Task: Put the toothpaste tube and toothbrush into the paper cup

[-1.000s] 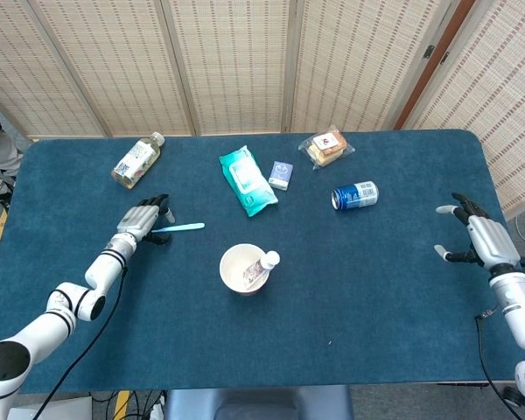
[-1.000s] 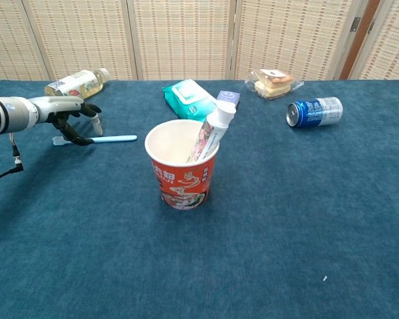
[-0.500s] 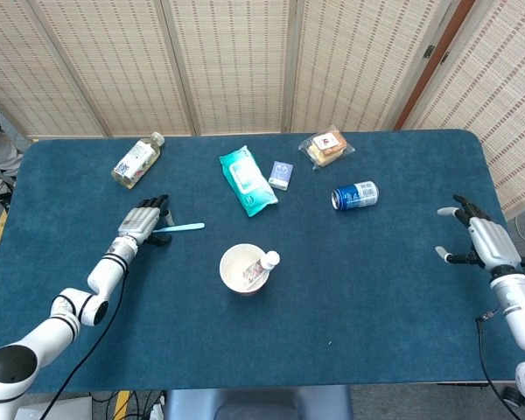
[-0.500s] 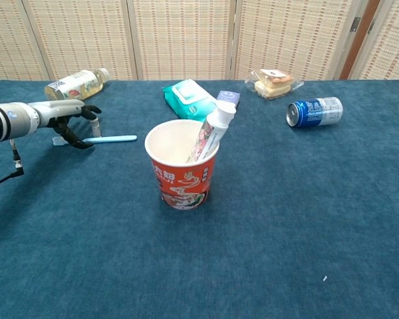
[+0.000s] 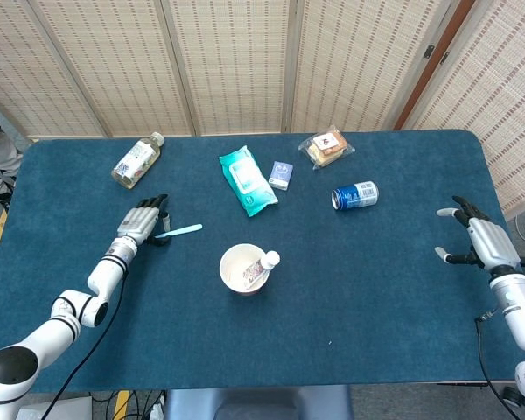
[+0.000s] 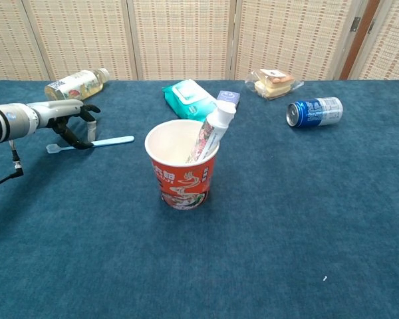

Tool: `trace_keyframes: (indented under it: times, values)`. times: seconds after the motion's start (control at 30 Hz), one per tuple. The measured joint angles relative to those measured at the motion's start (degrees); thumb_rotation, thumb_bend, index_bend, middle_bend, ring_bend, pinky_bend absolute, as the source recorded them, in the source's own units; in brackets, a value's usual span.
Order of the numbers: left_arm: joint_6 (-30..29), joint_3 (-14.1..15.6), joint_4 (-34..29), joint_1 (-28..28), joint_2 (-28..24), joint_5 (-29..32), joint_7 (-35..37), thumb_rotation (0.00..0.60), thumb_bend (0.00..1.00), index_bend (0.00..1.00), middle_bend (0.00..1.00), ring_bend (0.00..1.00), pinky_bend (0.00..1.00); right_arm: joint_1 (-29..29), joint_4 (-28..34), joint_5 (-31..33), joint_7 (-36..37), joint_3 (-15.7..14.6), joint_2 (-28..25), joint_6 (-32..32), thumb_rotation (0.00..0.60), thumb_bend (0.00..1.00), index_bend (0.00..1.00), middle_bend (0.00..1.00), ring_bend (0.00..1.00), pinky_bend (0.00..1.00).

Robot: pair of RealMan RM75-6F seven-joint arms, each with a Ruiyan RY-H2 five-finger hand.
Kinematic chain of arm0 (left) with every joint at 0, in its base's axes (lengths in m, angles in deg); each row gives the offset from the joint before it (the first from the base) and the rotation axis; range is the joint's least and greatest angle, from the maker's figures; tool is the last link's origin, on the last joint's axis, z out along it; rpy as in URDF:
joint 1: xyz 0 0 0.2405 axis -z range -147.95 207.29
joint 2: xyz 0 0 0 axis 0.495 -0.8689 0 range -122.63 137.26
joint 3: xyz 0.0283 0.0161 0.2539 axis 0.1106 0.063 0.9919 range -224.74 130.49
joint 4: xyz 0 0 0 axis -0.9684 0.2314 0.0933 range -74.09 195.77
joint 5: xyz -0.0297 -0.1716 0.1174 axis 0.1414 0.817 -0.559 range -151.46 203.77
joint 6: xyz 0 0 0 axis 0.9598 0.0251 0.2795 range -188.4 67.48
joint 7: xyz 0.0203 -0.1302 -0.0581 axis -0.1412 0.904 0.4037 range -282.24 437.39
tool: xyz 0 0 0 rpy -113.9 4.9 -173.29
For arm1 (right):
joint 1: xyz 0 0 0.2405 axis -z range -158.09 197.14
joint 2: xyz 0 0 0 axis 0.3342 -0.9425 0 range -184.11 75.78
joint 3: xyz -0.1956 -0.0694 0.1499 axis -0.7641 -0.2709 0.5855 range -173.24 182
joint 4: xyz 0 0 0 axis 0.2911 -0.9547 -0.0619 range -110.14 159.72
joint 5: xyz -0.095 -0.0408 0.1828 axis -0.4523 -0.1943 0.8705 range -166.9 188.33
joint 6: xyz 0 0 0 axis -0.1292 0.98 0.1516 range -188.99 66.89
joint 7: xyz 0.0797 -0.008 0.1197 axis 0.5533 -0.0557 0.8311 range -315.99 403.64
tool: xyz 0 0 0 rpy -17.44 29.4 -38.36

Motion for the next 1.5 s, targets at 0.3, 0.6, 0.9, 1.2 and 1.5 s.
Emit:
trace_keyframes:
  times: [0.3, 0.6, 0.9, 1.2, 1.5]
  values:
    - [0.41, 0.53, -0.62, -0.04, -0.36, -0.29, -1.18, 0.600, 0.35, 0.39, 0.00, 0.00, 0.00, -0.04, -0.25, -0.10, 0.34, 0.00, 0.09, -0.26, 0.600, 0.19, 0.27, 0.03, 0.00, 0.11]
    - [-1.75, 0.59, 0.56, -0.38, 0.59, -0.36, -3.42, 0.600, 0.35, 0.56, 0.00, 0.00, 0.00, -0.01, -0.45, -0.14, 0.59, -0.04, 0.19, -0.43, 0.600, 0.18, 0.27, 0.03, 0.00, 0.11]
    - [-2.83, 0.50, 1.71, -0.62, 1.55, -0.22, -5.24, 0.600, 0.35, 0.63, 0.00, 0.00, 0.00, 0.25, -0.49, -0.16, 0.81, -0.09, 0.21, -0.23, 0.600, 0.18, 0.27, 0.03, 0.00, 0.11]
    - [-4.16, 0.42, 1.23, -0.86, 1.41, -0.59, -5.00, 0.600, 0.35, 0.67, 0.00, 0.00, 0.00, 0.34, -0.48, -0.10, 0.81, -0.07, 0.25, -0.15, 0.600, 0.18, 0.27, 0.03, 0.00, 0.12]
    - [-6.63, 0.36, -1.19, -1.28, -0.18, -1.22, -5.16, 0.600, 0.35, 0.69, 0.00, 0.00, 0.00, 0.30, -0.60, -0.19, 0.92, -0.05, 0.45, -0.23, 0.600, 0.18, 0.27, 0.03, 0.00, 0.12]
